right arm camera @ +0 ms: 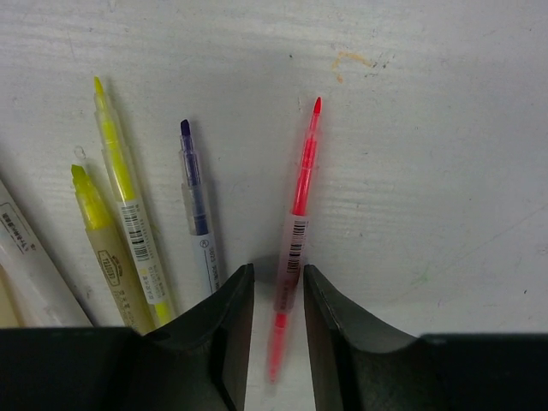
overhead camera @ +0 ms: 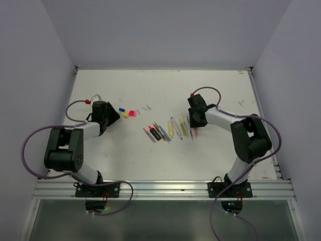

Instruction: Open the pen caps

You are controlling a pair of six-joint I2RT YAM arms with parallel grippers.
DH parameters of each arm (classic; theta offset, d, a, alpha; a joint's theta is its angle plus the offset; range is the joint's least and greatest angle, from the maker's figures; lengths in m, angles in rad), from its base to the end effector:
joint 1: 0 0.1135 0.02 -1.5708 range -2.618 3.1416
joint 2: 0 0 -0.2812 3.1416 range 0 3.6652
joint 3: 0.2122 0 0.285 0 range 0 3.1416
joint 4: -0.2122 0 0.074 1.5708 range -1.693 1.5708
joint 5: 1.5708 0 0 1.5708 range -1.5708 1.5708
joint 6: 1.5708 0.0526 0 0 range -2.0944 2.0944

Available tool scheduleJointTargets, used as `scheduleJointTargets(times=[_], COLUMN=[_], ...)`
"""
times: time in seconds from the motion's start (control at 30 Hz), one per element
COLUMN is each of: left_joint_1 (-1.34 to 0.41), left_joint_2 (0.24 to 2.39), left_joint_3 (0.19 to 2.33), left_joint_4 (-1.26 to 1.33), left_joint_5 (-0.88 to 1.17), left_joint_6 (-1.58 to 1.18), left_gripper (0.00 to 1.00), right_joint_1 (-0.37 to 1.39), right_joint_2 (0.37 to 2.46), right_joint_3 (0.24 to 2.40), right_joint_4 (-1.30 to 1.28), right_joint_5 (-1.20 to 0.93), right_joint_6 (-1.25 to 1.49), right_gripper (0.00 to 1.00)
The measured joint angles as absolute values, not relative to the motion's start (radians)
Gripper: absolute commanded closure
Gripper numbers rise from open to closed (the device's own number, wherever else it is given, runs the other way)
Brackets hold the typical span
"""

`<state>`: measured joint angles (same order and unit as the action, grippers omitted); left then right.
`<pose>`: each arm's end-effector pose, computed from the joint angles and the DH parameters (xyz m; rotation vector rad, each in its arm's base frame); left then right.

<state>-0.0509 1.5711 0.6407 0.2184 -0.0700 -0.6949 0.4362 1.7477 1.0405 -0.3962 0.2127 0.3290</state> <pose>0.3302 -0.0131 0.1245 -0.7627 2.1698 -0.3087 0.3462 0.1491 0.1430 -0.0742 2.6306 -0.0267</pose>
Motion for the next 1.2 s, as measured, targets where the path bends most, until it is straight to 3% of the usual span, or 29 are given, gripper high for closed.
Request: scheduleJointTargets(times=[0.27, 0.4, 0.5, 0.53, 0.57, 0.63, 0.87, 1.2], left_joint_1=[-0.046, -0.046, -0.046, -0.046, -0.046, -0.046, -0.061, -0.245], left_joint_2=[1.484, 1.447, 1.438, 1.434, 1.422, 1.386, 1.248, 1.114], left_joint_3=[0.642, 0.661, 0.675, 0.675, 0.673, 0.665, 0.610, 0.521], left_joint_4=[0.165, 0.159, 0.155, 0.151, 0.144, 0.135, 0.138, 0.163], left_joint_5=[-0.041, 0.012, 0.054, 0.058, 0.067, 0.086, 0.148, 0.183], left_joint_6=[-0.696, -0.696, -0.696, -0.696, -0.696, -0.696, -0.744, -0.866], left_gripper=[0.30, 0.30, 0.23, 0.21, 0.18, 0.00, 0.00, 0.00], right_joint_1=[0.436, 0.436, 0.437, 0.437, 0.437, 0.437, 0.443, 0.458], right_joint_2=[1.718, 1.674, 1.633, 1.620, 1.608, 1.577, 1.450, 1.240], right_joint_3=[1.035, 1.035, 1.030, 1.028, 1.025, 1.014, 0.939, 0.793], right_joint_4=[-0.396, -0.394, -0.392, -0.392, -0.393, -0.400, -0.448, -0.484], right_joint_5=[0.218, 0.218, 0.222, 0.225, 0.229, 0.246, 0.272, 0.243], right_joint_6=[0.329, 0.327, 0.325, 0.326, 0.329, 0.337, 0.379, 0.408], right_gripper=[0.53, 0.40, 0.34, 0.31, 0.01, 0.01, 0.01, 0.01])
